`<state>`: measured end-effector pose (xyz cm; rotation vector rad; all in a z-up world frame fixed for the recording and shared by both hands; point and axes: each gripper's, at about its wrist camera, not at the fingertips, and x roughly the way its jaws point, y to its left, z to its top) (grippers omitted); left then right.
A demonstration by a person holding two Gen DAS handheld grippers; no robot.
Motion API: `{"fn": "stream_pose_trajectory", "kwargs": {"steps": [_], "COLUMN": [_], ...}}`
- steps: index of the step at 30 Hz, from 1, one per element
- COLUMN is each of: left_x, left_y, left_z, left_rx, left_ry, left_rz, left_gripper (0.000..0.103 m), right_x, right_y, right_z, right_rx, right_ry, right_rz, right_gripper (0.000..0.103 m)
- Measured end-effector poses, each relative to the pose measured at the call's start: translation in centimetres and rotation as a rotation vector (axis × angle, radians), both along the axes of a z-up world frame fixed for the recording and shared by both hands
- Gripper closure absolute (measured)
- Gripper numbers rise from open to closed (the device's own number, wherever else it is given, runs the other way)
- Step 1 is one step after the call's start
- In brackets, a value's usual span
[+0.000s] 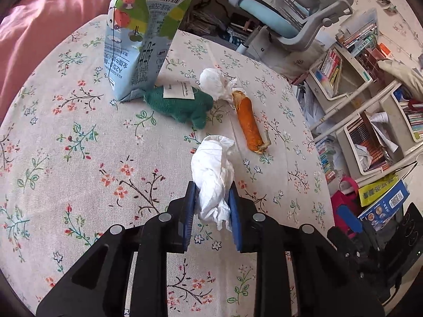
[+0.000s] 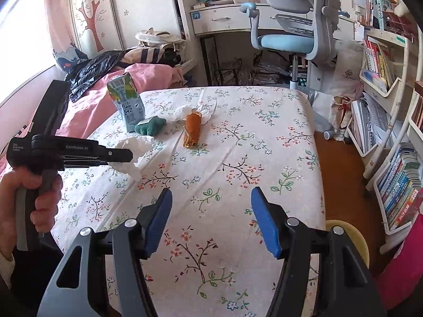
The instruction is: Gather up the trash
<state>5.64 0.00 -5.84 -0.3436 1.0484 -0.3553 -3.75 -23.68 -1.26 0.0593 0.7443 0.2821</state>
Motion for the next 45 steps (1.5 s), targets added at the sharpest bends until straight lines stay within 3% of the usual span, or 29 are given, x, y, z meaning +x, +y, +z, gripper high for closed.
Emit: {"fn": "stream_pose_trajectory", "kwargs": {"steps": [6, 12, 14, 16, 20, 25, 27, 29, 31, 34, 37, 39, 45], "left_x": [1.3, 1.8, 2.1, 2.0, 2.2, 2.6, 2.5, 2.4, 2.4, 2.2, 1.6, 1.1, -0.3], "left_y": [-1.1, -0.2, 1.2, 2.4, 3.3, 1.8, 1.3, 1.5, 2.1, 3.1, 2.8, 1.7, -3.1], "left_z": [-0.2, 1.5, 1.2, 0.9, 0.7, 0.7, 0.9, 1.2, 1.4, 1.6, 1.9, 1.8, 0.5], "left_rx": [0.053, 0.105, 0.106, 0.114, 0.112, 0.130, 0.150, 0.142, 0.090, -0.063, -0.147, -0.138, -0.009], "left_ry": [-0.018, -0.050, -0.013, -0.003, -0.001, -0.024, -0.039, -0.053, -0.052, -0.038, -0.043, -0.038, -0.012], "left_rz": [-0.018, -0.030, -0.007, 0.022, 0.039, 0.006, -0.010, -0.010, 0.000, -0.007, -0.051, -0.085, -0.178], "left_gripper": [0.081, 0.081, 0.067, 0.062, 0.056, 0.056, 0.074, 0.084, 0.088, 0.089, 0.089, 0.089, 0.088], "right_x": [2.2, 6.0, 7.7, 9.5, 12.0, 13.3, 13.3, 13.0, 12.4, 10.7, 8.6, 6.4, 1.8], "right_y": [2.9, 5.6, 6.1, 6.7, 7.6, 7.9, 7.6, 7.3, 7.0, 6.1, 5.0, 3.9, 1.6], "right_z": [0.1, 0.1, -0.2, -0.8, -1.9, -2.8, -2.9, -2.8, -2.5, -1.5, -0.5, 0.0, -1.1], "right_rx": [-0.017, -0.075, -0.082, -0.092, -0.110, -0.114, -0.111, -0.105, -0.102, -0.097, -0.090, -0.090, -0.117], "right_ry": [0.014, 0.028, 0.040, 0.066, 0.114, 0.146, 0.156, 0.157, 0.153, 0.142, 0.134, 0.136, 0.203], "right_rz": [0.052, 0.095, 0.095, 0.099, 0.105, 0.105, 0.105, 0.105, 0.108, 0.111, 0.103, 0.092, 0.083], "right_gripper": [0.043, 0.043, 0.043, 0.043, 0.048, 0.060, 0.078, 0.080, 0.081, 0.082, 0.082, 0.082, 0.082]}}
